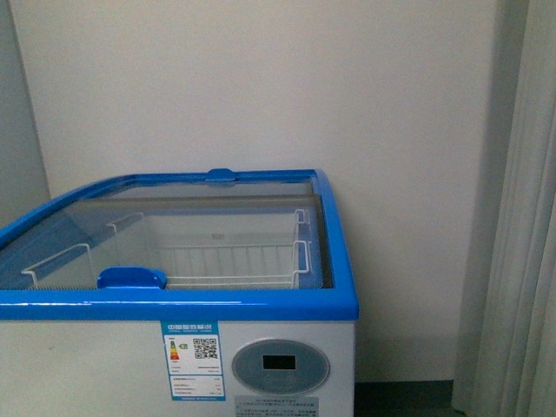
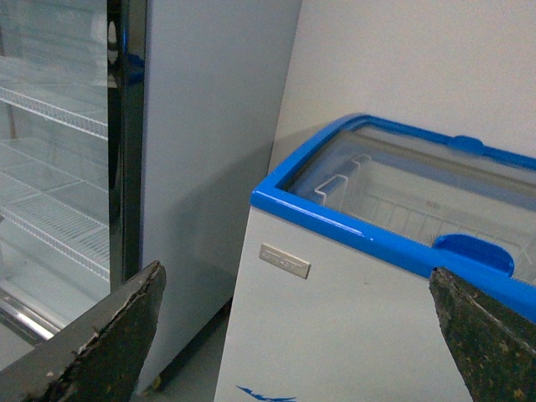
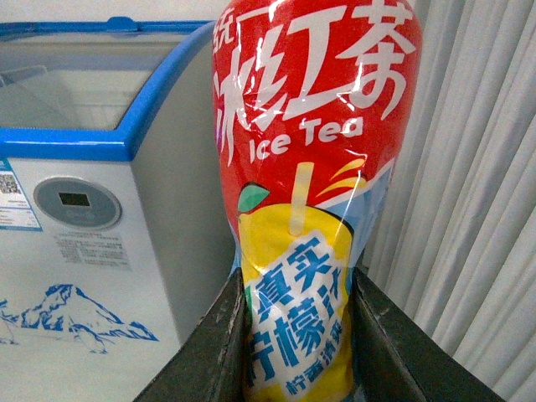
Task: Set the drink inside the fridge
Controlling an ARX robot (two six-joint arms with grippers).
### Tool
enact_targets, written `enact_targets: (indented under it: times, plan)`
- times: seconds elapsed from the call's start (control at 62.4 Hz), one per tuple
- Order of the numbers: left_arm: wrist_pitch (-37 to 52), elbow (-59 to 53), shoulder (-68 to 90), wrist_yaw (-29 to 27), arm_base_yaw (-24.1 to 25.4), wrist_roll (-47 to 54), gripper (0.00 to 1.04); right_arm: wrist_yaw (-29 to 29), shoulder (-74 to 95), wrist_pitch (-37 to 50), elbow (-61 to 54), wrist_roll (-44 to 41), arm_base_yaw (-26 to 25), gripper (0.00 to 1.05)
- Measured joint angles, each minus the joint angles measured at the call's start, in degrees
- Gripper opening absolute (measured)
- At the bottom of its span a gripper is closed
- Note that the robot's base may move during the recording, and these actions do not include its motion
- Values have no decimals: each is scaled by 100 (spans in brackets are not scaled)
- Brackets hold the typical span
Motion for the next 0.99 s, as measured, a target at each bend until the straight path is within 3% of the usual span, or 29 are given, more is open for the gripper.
enact_targets:
  times: [0.192, 0.353, 0.705, 0.994]
  plan:
    - [1631, 151, 2120, 951, 667, 26, 97, 0, 0, 0, 0, 0, 0, 29]
    - [2524, 866, 4271, 1923, 824, 350, 97, -4, 0, 0, 0, 0, 0, 29]
    - [2260, 2627, 6675, 3501, 1014, 1237, 97, -2, 0, 0, 0, 0, 0, 29]
    - [1971, 3751, 7807, 3759, 1054, 1777, 97, -2, 0, 0, 0, 0, 0, 29]
